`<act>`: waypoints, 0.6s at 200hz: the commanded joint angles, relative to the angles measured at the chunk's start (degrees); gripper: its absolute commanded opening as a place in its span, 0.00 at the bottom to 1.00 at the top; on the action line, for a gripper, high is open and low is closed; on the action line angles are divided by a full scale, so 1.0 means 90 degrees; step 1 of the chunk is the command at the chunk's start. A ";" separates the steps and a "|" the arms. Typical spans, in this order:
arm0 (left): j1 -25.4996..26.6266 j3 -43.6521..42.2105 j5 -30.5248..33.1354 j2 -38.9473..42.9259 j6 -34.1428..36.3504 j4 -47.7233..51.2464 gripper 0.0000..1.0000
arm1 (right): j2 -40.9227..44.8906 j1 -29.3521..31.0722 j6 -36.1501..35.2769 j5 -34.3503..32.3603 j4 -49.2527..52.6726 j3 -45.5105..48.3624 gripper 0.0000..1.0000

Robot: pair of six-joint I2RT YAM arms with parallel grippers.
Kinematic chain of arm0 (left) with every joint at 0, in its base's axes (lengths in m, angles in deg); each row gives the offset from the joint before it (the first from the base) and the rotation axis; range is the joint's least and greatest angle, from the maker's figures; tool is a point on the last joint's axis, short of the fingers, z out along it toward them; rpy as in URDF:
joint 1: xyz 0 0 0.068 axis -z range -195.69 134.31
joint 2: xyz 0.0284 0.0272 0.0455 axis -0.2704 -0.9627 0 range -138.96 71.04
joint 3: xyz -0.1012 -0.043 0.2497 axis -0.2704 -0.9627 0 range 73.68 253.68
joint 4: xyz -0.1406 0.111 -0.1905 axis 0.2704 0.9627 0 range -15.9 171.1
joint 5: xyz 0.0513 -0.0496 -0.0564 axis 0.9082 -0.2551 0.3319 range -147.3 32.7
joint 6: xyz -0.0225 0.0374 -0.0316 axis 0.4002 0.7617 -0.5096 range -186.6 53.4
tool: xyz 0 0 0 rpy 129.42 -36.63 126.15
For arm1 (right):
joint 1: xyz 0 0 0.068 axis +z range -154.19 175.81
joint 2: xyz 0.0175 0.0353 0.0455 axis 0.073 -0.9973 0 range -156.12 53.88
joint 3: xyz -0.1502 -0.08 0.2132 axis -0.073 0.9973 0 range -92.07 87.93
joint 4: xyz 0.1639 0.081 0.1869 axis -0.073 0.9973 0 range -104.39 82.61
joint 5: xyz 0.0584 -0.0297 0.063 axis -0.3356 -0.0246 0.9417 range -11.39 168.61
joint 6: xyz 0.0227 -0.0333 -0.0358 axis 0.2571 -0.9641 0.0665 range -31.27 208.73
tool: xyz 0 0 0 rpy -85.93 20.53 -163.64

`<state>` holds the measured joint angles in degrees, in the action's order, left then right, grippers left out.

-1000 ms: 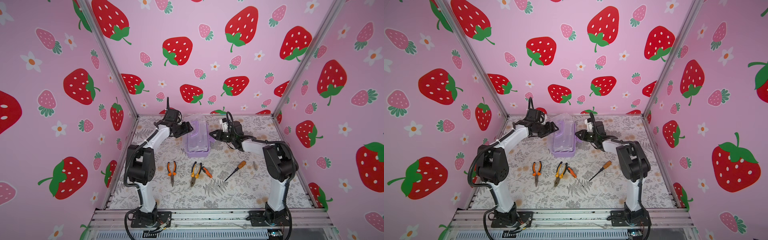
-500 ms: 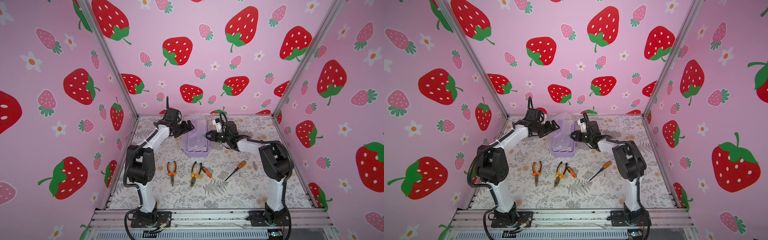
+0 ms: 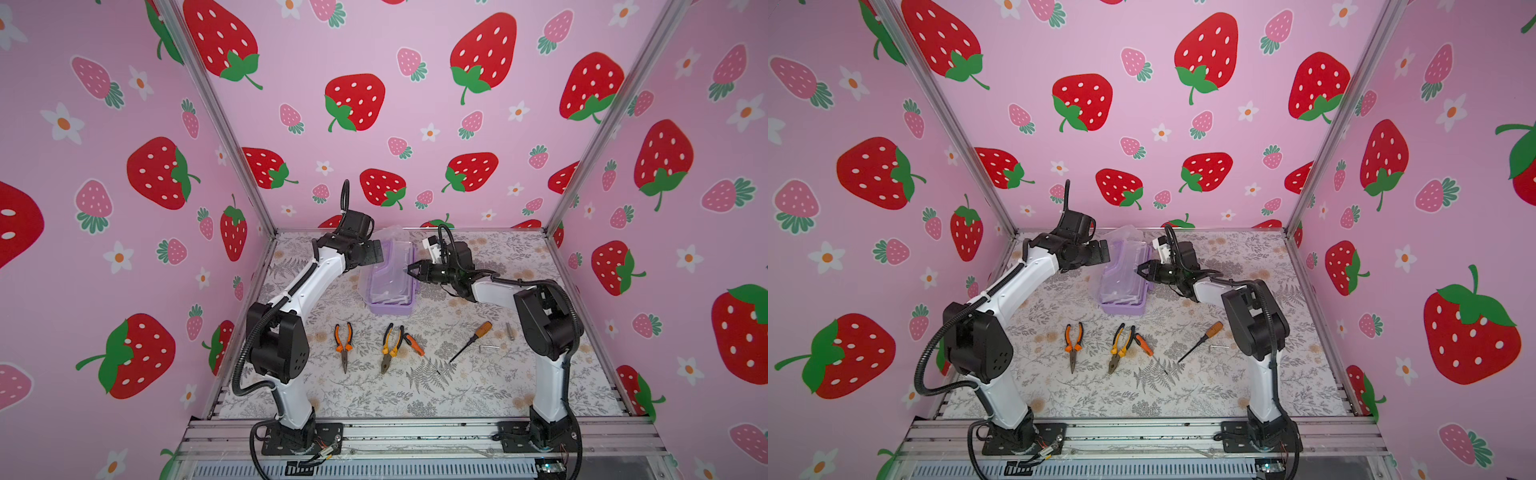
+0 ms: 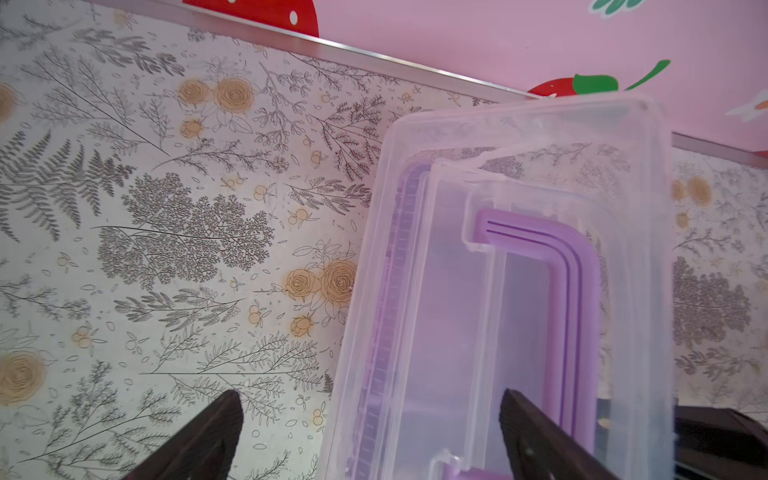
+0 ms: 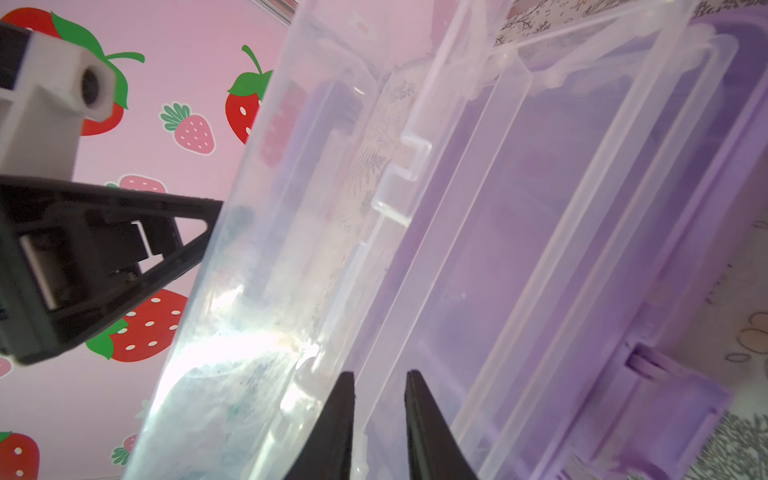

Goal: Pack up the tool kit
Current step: 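Lift the clear lid upward with the left gripper while the right gripper holds the box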

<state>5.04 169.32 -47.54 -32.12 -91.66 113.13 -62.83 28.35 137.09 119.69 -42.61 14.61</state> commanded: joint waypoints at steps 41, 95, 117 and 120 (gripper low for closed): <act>0.0578 0.0038 -0.0699 0.0688 0.0630 0.0164 0.99 | -0.0226 0.0152 0.0118 0.0226 -0.0296 -0.0698 0.26; 0.1003 0.0754 -0.0315 0.0323 0.1057 0.1177 0.99 | -0.0392 0.0252 0.0182 0.0313 -0.0288 -0.0936 0.26; 0.1213 0.1137 0.0180 0.0008 0.1233 0.1700 0.99 | -0.0388 0.0262 0.0190 0.0303 -0.0289 -0.0945 0.26; 0.1243 0.1175 0.0241 -0.0028 0.1254 0.1746 0.99 | -0.0392 0.0257 0.0200 0.0307 -0.0291 -0.0945 0.26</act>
<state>14.40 175.46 -50.89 -29.76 -83.33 121.10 -65.80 30.14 138.35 121.39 -43.05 7.53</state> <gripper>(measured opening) 0.989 0.259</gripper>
